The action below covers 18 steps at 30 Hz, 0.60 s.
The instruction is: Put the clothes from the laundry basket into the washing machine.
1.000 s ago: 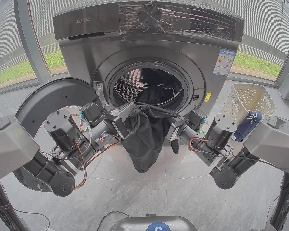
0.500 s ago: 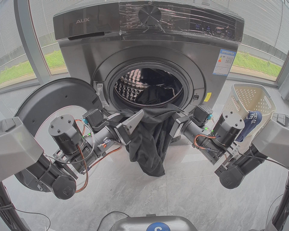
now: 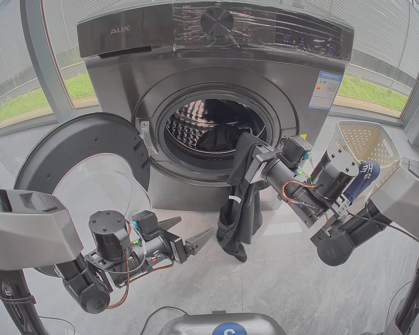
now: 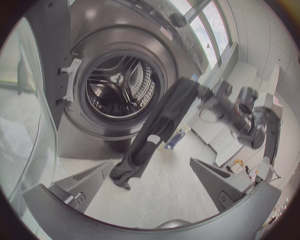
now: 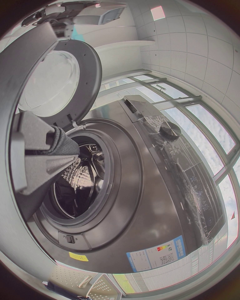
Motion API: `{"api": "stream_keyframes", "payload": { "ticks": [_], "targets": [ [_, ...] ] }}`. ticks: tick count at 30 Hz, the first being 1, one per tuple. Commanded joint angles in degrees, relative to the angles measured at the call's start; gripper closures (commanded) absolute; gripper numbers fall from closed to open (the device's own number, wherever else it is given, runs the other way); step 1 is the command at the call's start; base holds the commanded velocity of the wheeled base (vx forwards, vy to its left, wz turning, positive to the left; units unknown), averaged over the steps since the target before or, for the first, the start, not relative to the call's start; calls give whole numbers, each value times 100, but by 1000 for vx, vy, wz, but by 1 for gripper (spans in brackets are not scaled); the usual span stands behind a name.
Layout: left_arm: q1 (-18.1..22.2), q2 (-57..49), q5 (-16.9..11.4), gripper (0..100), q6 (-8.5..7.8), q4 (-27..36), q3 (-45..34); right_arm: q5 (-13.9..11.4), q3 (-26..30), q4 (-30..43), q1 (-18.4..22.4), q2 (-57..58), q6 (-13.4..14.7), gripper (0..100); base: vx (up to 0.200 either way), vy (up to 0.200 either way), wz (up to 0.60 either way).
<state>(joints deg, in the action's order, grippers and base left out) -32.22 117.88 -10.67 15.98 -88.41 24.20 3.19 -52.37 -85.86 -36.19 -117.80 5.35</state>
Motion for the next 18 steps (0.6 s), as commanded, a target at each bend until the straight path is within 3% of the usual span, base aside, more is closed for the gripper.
{"api": "stream_keyframes", "payload": {
  "ticks": [1, 6, 18],
  "targets": [
    [-21, 490, -23, 0, -139, -10, -91, 15, -274, 52, -19, 20, -8, 100, 0, 0, 0],
    [-65, 675, -23, 0, -306, -19, -117, 102, -608, 157, -19, -6, -17, 100, 0, 0, 0],
    [-4, 1220, 38, 0, -333, -19, 525, 102, -713, 227, -125, 90, -8, 100, 0, 0, 0]
  ]
}}
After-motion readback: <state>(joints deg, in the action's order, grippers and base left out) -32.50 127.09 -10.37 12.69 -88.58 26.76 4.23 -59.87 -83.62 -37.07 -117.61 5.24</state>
